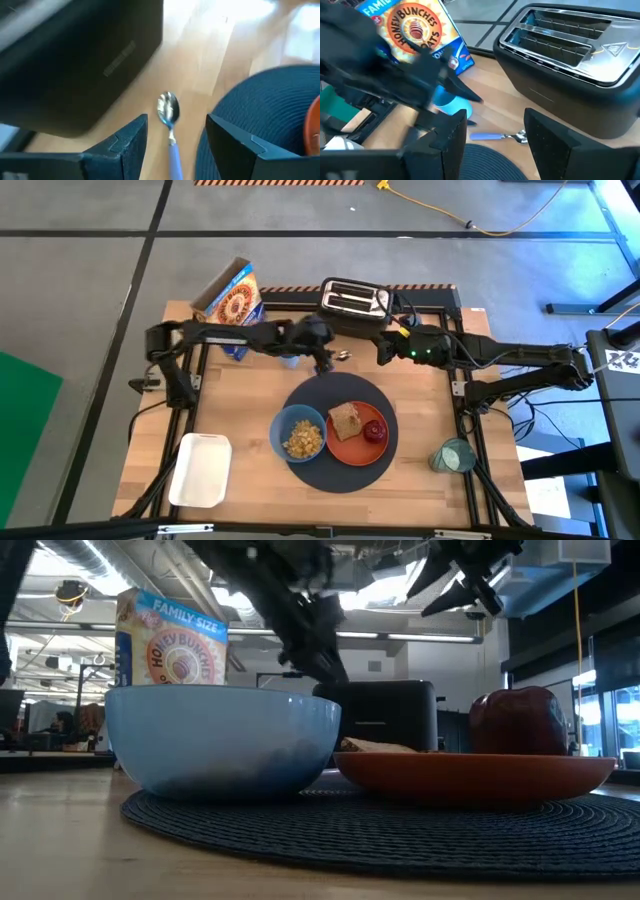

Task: Arrange a breakfast setting
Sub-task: Put the purple spoon on the black table mat to the top left of the orange plate

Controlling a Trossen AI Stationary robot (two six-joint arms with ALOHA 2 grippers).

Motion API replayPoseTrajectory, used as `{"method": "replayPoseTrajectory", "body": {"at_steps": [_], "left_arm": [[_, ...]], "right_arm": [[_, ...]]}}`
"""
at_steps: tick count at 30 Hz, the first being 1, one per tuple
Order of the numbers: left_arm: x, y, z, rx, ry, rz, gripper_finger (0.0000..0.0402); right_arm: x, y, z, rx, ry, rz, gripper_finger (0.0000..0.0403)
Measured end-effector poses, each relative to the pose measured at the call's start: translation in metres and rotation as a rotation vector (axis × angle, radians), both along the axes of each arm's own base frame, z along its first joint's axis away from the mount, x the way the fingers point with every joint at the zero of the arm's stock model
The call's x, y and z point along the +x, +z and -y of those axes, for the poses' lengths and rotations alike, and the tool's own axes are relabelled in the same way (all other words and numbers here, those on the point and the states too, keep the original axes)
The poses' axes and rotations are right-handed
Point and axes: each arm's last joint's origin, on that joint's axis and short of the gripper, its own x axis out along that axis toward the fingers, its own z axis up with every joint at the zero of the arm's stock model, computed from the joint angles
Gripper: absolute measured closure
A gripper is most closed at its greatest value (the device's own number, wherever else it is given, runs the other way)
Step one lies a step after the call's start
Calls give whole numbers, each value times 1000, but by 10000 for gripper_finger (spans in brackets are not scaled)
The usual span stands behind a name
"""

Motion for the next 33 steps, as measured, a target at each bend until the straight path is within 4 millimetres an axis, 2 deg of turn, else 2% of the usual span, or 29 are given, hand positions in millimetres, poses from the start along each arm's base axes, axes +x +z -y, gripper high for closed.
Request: {"method": "replayPoseTrajectory", "body": {"at_steps": [8,17,24,29,33], "left_arm": [[35,-47,-6,-145,33,-114,208],[46,-86,-18,-180,96,-244,208],[46,-107,-25,-199,111,-299,208],[46,-108,-25,-197,105,-300,211],[46,-108,-25,-195,105,-299,238]], "right_arm": [[-5,6,-1,3,16,-12,214],[-7,3,-2,15,34,-48,214],[-7,3,-3,24,54,-58,214],[-7,2,-3,31,63,-57,214],[-7,2,-3,41,74,-55,214]]}}
